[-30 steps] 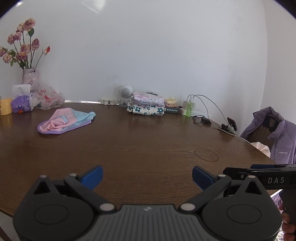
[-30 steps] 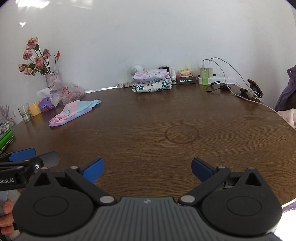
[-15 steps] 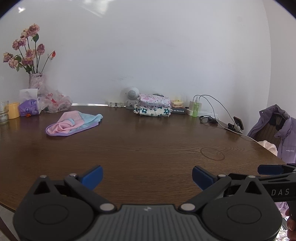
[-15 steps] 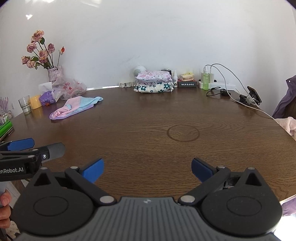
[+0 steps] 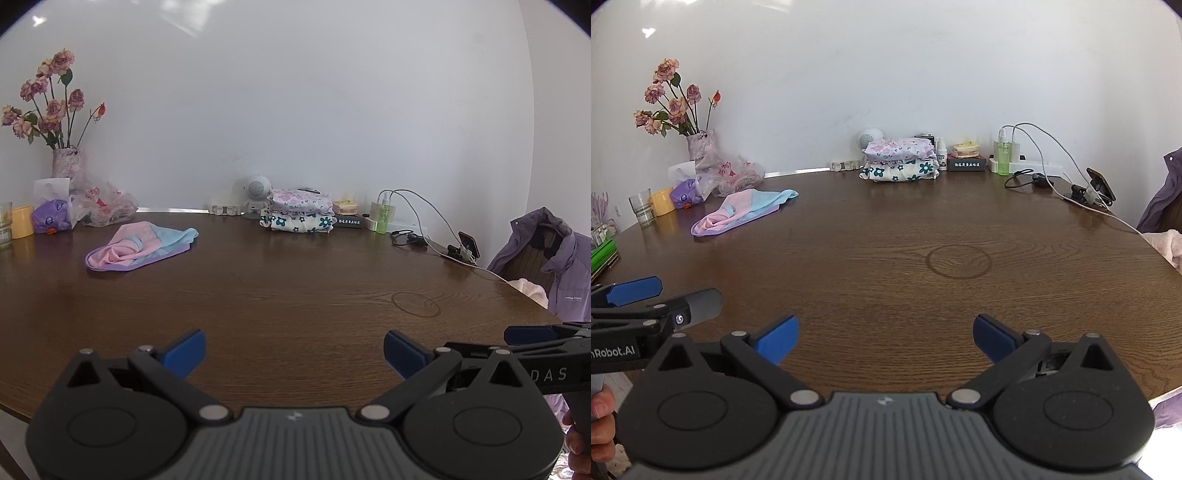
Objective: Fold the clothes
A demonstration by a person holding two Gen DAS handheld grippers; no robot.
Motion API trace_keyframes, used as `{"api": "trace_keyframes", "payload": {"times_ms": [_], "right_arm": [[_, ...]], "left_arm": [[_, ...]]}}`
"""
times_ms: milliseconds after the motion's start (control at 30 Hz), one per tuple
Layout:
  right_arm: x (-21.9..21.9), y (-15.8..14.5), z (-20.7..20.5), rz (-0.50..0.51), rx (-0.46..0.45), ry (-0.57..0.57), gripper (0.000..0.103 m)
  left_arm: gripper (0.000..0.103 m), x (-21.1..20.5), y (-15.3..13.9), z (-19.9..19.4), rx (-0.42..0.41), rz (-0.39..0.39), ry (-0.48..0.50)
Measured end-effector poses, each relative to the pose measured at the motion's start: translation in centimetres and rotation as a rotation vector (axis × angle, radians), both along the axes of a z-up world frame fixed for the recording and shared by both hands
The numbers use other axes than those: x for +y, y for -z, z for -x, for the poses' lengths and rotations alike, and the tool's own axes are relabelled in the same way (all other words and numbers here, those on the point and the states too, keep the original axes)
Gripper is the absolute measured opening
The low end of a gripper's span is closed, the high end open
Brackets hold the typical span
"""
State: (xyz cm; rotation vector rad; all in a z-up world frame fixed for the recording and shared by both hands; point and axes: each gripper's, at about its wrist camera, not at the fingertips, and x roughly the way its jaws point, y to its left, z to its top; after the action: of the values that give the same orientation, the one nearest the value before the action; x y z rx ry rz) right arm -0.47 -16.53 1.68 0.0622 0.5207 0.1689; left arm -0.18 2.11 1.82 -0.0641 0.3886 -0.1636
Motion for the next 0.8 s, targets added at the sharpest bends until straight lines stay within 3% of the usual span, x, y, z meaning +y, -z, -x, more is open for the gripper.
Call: {"api": "trace_keyframes", "payload": {"times_ms": [800], "right_arm": [[0.14,0.12,0.03,-0.003,0.011,-0.003,0.103]], "left_arm": [[0.103,0.39,0.14,-0.03,0.010,0.011,-0.003]]}}
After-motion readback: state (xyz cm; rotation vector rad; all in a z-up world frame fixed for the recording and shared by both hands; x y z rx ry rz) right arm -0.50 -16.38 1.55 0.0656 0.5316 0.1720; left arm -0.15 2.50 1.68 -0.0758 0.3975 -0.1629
